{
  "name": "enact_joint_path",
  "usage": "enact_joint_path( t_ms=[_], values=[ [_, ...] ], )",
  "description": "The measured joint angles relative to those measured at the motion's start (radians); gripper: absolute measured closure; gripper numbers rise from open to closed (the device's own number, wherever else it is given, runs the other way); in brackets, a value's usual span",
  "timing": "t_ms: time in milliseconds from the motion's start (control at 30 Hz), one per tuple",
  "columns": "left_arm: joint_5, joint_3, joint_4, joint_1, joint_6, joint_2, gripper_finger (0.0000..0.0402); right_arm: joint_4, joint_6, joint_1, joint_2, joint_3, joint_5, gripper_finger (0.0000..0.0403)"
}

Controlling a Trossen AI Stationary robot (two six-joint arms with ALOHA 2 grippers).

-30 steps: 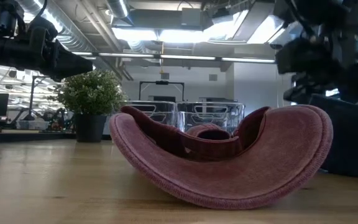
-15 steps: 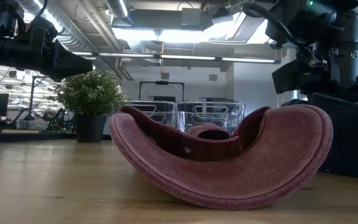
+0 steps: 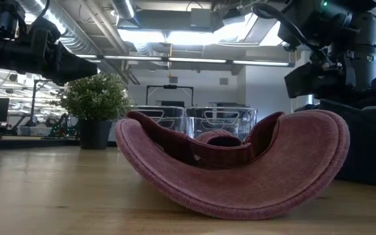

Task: Pick & Place hat
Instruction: Put the right black cap into the left transparent bin

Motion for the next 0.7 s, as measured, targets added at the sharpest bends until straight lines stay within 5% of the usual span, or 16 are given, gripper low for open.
enact_joint_path(
  t_ms=[267,700],
  values=[
    [0.000,0.000,0.000,0.000,0.000,0.000,0.0262,-0.010,0.066,0.002,-0.066,-0.008,-0.001,0.0377],
    [0.000,0.000,0.000,0.000,0.000,0.000,0.0263,-0.164,0.207,0.001,-0.319,0.022,0.152,0.0377]
  ],
)
